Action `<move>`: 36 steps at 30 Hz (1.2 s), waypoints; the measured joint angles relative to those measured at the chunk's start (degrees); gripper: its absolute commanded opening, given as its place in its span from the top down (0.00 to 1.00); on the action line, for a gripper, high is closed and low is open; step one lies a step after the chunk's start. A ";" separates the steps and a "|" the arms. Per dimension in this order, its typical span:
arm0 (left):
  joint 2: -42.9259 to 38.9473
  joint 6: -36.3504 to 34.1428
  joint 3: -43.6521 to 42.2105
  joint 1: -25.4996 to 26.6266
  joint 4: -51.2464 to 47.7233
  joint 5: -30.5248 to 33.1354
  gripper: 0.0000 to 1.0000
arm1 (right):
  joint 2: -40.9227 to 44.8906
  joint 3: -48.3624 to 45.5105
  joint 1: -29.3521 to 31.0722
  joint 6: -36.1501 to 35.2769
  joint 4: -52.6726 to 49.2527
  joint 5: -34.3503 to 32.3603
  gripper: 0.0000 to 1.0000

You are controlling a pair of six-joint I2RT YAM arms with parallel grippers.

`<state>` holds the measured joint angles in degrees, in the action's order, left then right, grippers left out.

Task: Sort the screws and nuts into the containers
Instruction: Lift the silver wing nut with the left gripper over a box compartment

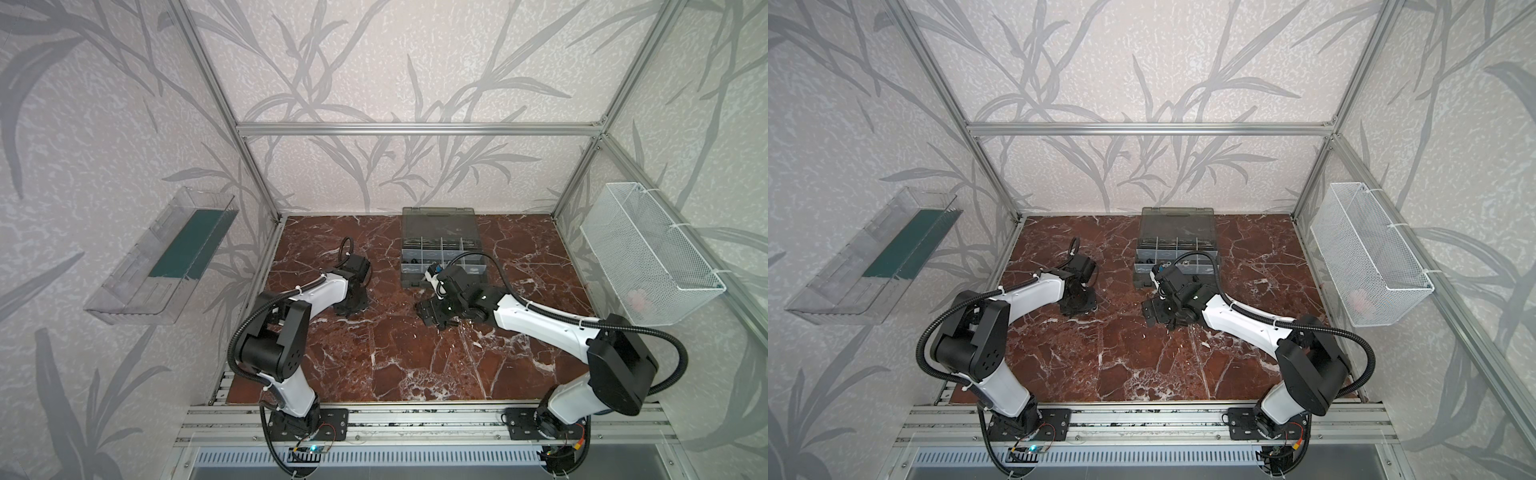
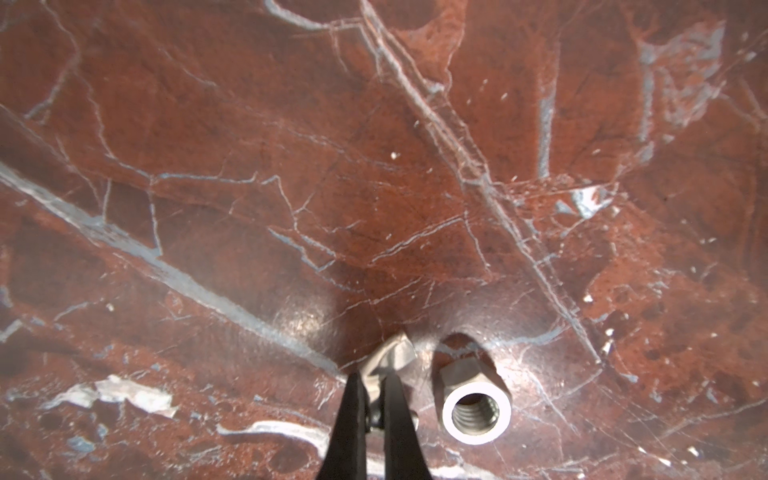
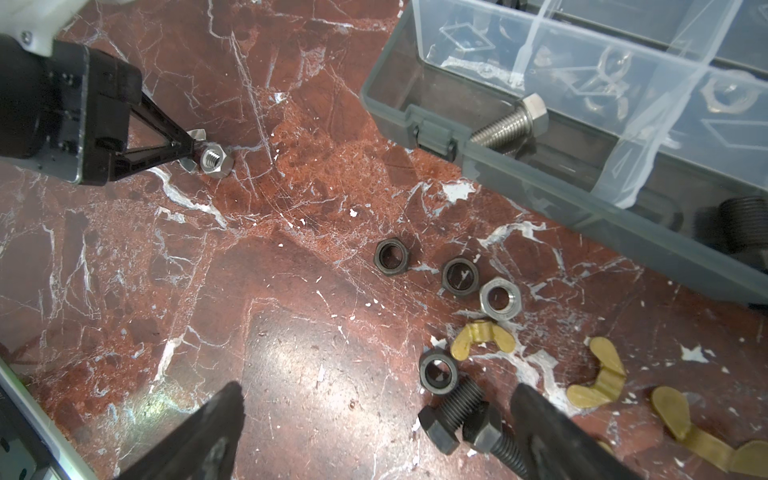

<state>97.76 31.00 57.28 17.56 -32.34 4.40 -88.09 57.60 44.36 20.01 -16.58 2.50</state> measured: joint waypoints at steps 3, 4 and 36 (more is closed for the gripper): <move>-0.17 0.00 0.00 0.00 -0.04 -0.09 1.00 | 0.02 0.00 0.00 0.00 0.00 -0.04 0.01; -0.26 -0.02 0.02 0.00 -0.20 -0.26 1.00 | 0.02 0.00 -0.04 0.00 0.00 -0.04 0.01; 17.94 -4.04 41.94 12.44 0.76 -12.57 1.00 | 13.97 -1.09 -16.46 -0.13 -5.92 -1.81 0.01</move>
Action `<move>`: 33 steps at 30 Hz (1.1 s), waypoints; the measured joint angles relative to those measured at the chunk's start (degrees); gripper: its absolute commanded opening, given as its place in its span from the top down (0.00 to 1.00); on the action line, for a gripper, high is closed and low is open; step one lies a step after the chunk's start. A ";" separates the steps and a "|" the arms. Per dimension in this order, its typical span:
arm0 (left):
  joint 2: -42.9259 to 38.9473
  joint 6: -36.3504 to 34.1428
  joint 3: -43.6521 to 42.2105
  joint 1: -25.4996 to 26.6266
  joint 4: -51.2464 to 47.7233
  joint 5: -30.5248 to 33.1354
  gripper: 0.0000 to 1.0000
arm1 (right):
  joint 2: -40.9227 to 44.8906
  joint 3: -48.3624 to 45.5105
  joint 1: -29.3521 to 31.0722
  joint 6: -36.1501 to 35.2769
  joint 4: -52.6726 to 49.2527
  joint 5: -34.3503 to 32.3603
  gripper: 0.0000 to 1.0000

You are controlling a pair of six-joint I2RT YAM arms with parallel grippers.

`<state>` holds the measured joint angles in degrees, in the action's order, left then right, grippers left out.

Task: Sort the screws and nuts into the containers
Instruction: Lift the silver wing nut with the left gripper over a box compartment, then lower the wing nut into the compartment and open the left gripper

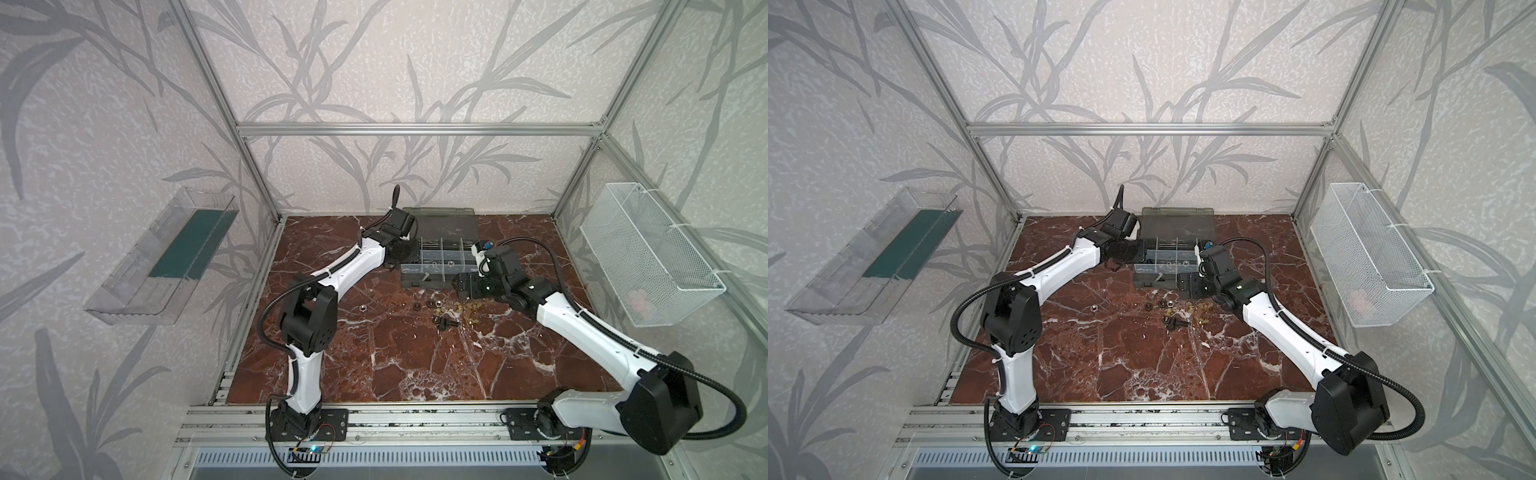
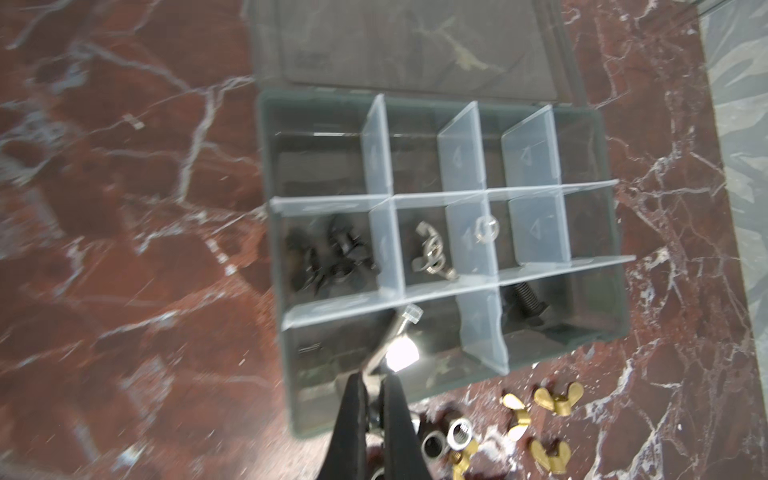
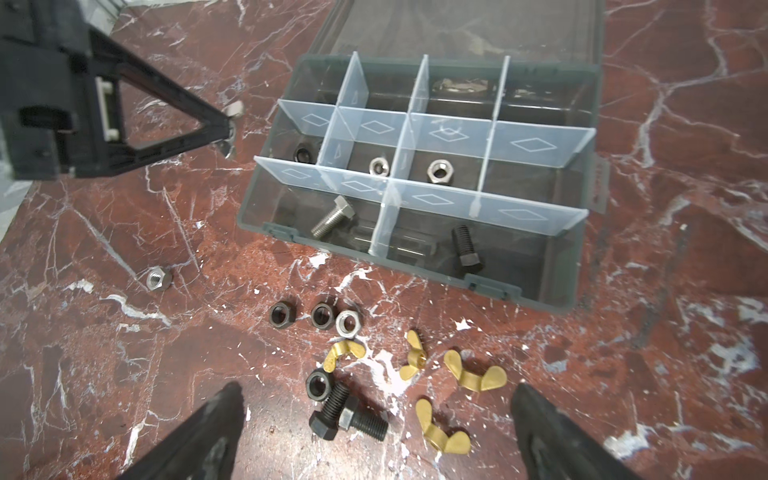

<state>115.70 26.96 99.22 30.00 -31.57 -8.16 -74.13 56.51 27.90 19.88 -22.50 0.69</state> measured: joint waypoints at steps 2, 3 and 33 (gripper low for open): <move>2.58 -0.04 2.95 0.44 0.33 -0.72 1.00 | 0.57 -0.70 -0.76 0.09 -0.15 0.24 0.01; 3.89 -0.07 4.46 0.70 0.48 -1.01 1.00 | 0.81 -1.07 -1.14 0.13 -0.31 0.35 0.01; 18.12 -2.80 18.40 3.69 -1.70 -0.92 0.70 | 1.20 -3.04 -4.61 1.14 -1.38 2.91 0.01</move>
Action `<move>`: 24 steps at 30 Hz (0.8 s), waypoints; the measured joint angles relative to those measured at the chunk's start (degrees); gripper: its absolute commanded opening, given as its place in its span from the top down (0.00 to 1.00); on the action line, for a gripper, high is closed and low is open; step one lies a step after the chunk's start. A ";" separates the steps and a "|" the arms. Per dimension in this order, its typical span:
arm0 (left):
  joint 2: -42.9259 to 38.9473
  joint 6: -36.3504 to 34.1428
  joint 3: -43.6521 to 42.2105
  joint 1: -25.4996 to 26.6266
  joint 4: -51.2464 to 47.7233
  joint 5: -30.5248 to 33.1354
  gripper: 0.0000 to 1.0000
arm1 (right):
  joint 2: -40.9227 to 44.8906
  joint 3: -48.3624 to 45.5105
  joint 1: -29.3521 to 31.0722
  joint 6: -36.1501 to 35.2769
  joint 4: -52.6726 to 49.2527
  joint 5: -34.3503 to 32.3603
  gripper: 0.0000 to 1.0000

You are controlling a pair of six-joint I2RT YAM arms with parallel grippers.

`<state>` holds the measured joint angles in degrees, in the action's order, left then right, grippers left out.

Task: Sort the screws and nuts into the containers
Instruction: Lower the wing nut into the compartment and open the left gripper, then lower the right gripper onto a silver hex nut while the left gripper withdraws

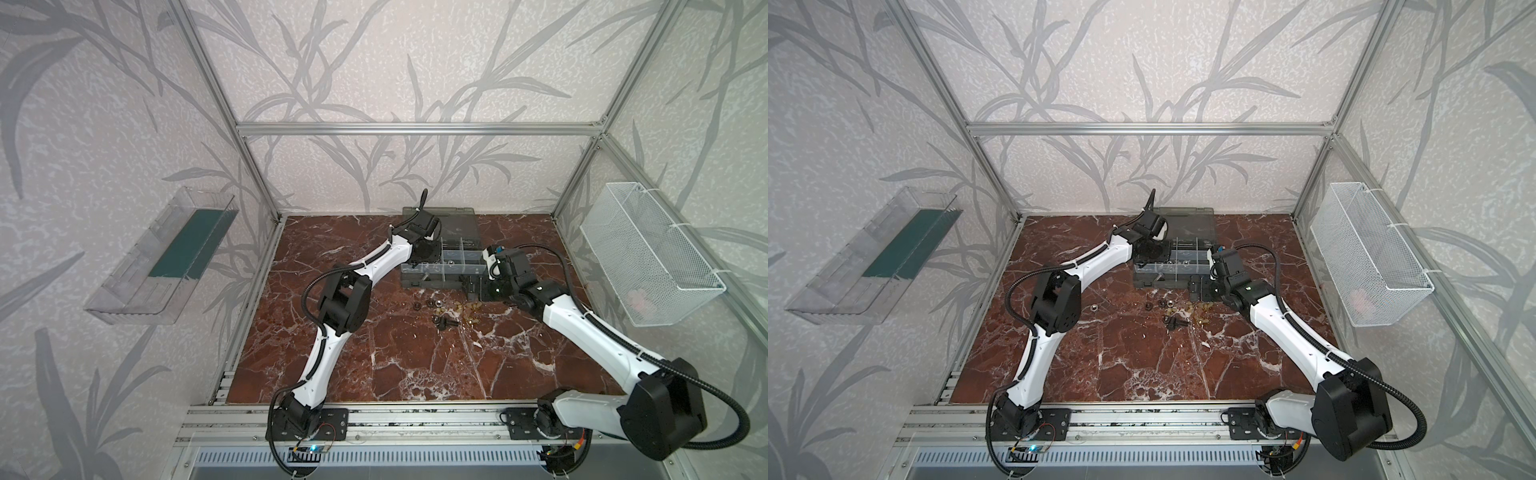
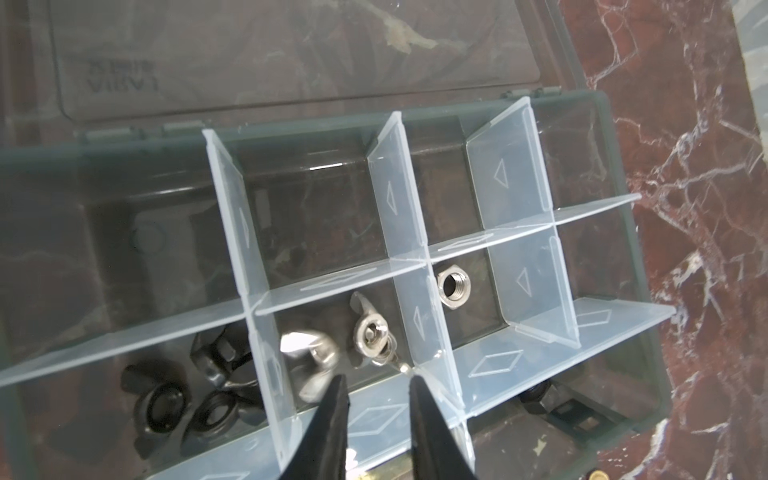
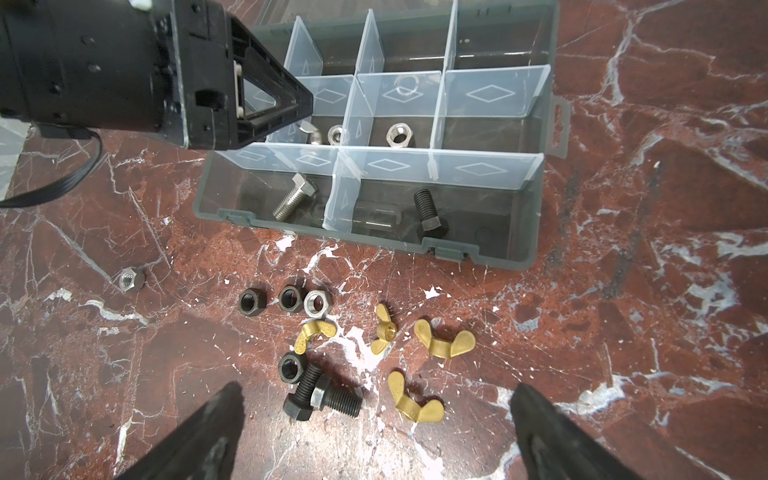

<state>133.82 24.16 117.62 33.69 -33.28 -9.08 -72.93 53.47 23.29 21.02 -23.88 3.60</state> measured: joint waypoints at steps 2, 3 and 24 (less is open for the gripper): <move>0.02 -0.15 0.50 0.00 -0.37 0.02 0.67 | 0.00 0.00 0.00 0.00 0.00 0.02 0.01; 0.02 -0.13 0.59 0.00 -0.44 0.02 0.64 | 0.00 0.00 0.00 0.00 0.00 0.00 0.01; -21.57 -2.71 -10.97 -0.83 -4.42 3.91 0.01 | -1.46 -0.09 1.29 0.17 0.50 0.96 0.01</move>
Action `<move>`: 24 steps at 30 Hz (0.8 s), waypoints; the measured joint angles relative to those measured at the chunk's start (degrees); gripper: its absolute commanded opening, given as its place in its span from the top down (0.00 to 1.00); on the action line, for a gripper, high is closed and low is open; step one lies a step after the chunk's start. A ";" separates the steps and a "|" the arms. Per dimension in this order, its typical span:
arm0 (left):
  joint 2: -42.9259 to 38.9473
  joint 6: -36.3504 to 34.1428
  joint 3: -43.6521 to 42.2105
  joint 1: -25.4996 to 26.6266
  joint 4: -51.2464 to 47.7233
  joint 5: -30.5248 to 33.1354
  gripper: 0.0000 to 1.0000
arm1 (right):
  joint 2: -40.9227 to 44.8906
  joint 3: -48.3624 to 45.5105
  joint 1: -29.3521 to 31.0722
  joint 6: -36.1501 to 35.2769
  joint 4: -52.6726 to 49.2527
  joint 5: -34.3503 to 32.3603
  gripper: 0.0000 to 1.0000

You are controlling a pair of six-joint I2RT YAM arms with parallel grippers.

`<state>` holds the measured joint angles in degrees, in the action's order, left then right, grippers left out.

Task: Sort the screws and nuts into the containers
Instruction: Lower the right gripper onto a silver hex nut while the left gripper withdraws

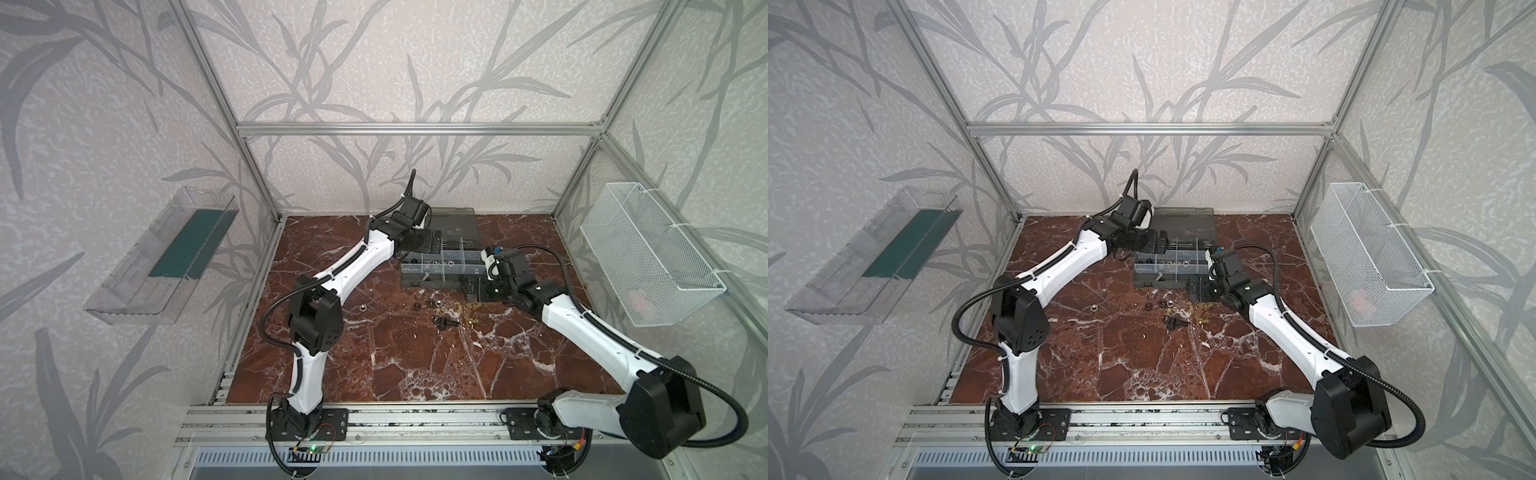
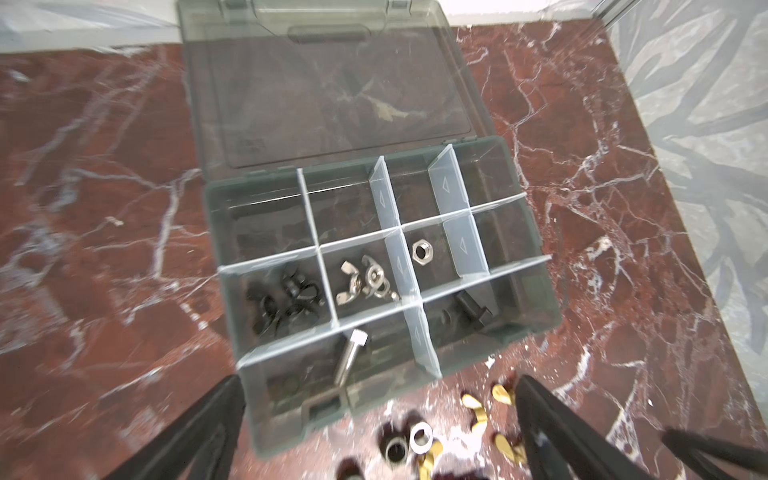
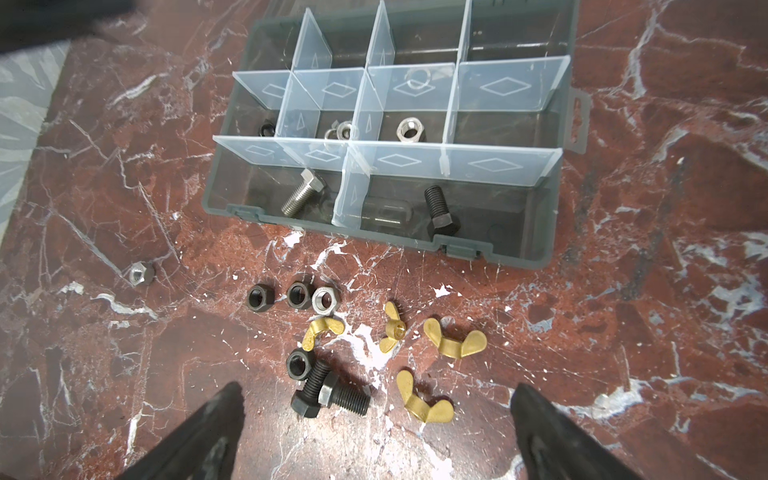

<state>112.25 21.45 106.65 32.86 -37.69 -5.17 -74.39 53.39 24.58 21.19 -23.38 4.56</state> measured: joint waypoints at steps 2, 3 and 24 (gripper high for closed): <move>-3.50 0.07 -3.32 -0.22 0.09 0.33 0.00 | -1.51 0.00 1.29 -0.04 0.00 -0.70 0.01; -4.87 0.15 -4.94 -0.39 0.42 0.31 0.01 | -2.29 0.00 1.92 -0.07 0.02 -0.98 0.00; -27.98 12.04 -45.07 -5.66 14.45 -8.31 0.01 | -23.89 6.88 10.86 -0.81 3.85 -6.69 0.33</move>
<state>84.27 33.50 61.58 27.20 -23.24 -13.47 -98.28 60.27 35.44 20.38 -19.53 -2.13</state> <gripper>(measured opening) 0.994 0.673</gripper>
